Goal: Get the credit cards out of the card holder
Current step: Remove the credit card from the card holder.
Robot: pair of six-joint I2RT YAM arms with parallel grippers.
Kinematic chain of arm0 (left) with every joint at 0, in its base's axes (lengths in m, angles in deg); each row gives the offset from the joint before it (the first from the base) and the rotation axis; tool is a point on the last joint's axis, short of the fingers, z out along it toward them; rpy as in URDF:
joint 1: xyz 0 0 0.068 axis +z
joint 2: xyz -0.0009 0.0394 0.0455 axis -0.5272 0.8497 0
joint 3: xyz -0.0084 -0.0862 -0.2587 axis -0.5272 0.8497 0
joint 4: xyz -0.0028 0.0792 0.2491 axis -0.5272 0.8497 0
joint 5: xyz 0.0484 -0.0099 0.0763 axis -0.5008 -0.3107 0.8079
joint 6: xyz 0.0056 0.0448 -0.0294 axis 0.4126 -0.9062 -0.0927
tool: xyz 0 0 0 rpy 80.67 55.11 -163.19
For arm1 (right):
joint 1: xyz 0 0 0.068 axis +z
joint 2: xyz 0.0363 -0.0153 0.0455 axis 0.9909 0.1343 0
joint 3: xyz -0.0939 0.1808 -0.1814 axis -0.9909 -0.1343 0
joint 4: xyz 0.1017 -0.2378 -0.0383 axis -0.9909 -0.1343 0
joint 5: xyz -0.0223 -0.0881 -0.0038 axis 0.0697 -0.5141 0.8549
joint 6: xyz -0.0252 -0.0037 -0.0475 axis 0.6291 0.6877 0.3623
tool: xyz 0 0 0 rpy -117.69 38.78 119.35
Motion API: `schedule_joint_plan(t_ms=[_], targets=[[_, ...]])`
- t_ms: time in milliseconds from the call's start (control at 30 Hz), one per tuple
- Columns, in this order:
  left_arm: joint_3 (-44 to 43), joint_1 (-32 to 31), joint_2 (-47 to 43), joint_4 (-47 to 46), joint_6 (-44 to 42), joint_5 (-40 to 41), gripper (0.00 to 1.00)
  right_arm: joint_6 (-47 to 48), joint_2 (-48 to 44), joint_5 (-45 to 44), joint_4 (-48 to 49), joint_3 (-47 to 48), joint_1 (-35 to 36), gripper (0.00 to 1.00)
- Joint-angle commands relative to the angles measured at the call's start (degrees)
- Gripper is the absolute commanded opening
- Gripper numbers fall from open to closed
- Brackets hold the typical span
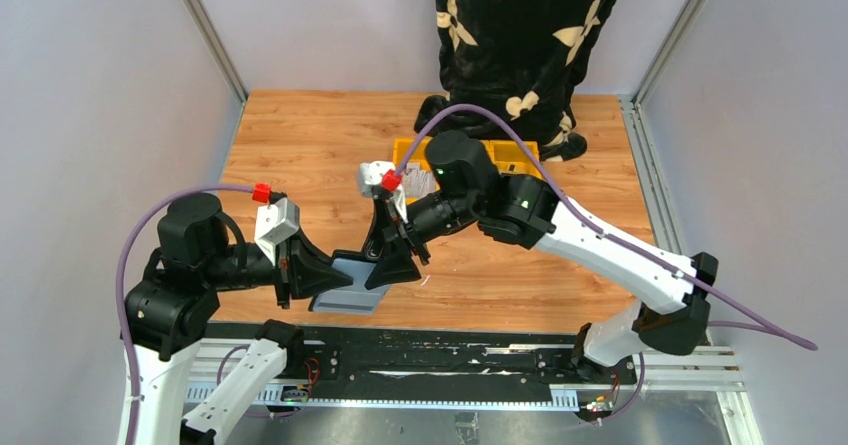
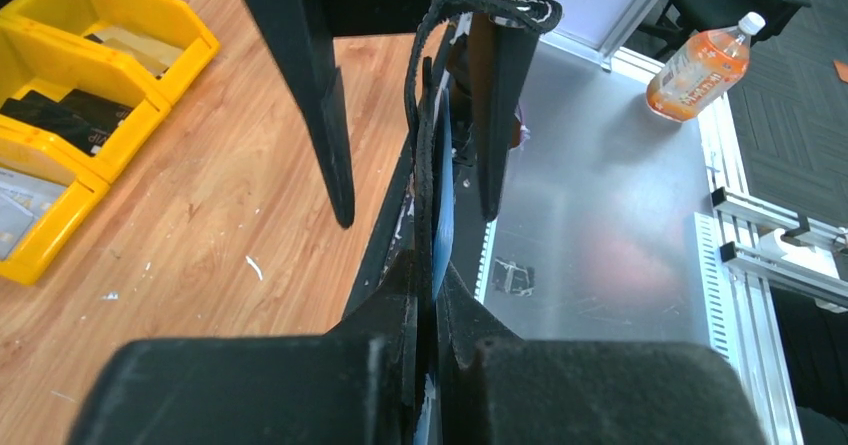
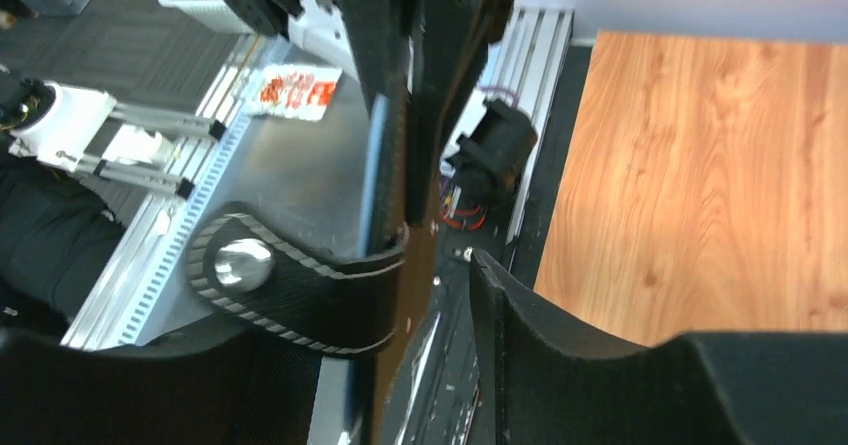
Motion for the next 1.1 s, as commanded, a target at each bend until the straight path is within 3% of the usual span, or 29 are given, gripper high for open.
schedule_joint_plan(t_ms=[0,67,167,200,267,300,333,533,600,767,933,1067], targets=[[-1.5,-0.2,0.5,2.7,-2.4,-0.2,0.00,10.3,4.5,-0.6,-19.1,6.9,1.5,0.53],[-1.6,-0.2,0.6,3.0,-2.5,-0.2,0.00,11.3,6.0,-1.7,-20.8,9.5,1.9,0.38],[-1.7,-0.2,0.6,3.0,-2.7,0.3,0.00,11.6,7.3,-3.6,-20.7,11.8,2.2,0.03],[-2.0,-0.2,0.5,3.0,-2.7,0.7,0.14,11.5,7.2,-4.5,-19.9,11.9,2.2,0.00],[-2.5,-0.2,0.3,3.1,-2.6,2.0,0.69,10.3,5.0,-5.6,-16.2,10.4,1.8,0.00],[-2.9,-0.2,0.1,3.1,-2.5,2.7,0.87,8.5,3.4,-5.2,-12.7,8.7,1.2,0.00],[-3.3,-0.2,-0.1,3.2,-2.6,3.1,0.98,6.4,2.2,-4.2,-8.3,6.1,0.5,0.00],[-3.1,-0.2,-1.6,0.0,-0.8,4.3,1.00,-17.1,-11.8,2.5,35.0,-18.6,-6.0,0.00],[-0.4,-0.2,-3.9,-6.9,6.2,4.2,1.00,-23.0,-14.0,2.1,45.4,-23.5,-6.8,0.00],[7.8,-0.2,-9.0,-27.8,24.6,1.8,0.98,-31.0,-15.9,-3.6,61.0,-31.4,-6.7,0.00],[9.1,-0.2,-8.2,-33.3,31.9,3.0,0.82,-34.4,-16.4,-9.5,70.1,-36.6,-5.6,0.00],[9.1,-0.2,-8.2,-35.6,33.6,4.0,0.75,-35.4,-16.1,-12.4,73.6,-38.9,-4.7,0.00]])
